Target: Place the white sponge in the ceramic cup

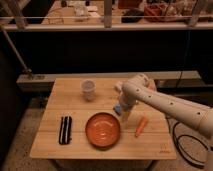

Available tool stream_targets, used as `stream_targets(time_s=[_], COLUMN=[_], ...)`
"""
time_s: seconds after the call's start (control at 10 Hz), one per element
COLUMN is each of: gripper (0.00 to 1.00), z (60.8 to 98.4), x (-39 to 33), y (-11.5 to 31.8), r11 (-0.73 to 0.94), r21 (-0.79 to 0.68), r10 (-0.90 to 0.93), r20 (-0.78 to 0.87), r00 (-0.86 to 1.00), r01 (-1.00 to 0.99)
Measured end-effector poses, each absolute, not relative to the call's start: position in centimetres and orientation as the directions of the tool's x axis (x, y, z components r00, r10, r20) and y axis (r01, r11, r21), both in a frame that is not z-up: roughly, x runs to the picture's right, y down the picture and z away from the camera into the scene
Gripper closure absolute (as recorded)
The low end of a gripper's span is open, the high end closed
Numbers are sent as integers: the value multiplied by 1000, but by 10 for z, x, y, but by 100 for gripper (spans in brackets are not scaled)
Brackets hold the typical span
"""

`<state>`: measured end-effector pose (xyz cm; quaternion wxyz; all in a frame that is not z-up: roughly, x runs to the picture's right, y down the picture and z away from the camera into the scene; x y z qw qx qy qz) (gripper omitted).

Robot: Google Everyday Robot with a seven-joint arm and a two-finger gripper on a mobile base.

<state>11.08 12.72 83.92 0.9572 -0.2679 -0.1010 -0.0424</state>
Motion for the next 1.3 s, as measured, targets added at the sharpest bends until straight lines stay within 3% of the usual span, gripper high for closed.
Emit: stream_targets(time_s=[1.3], gripper=[20], z=[853], x=[113], y=[145], r11=[829], r21=[-536], r10=[-29], r20=[242], r00=[970], r01=[159])
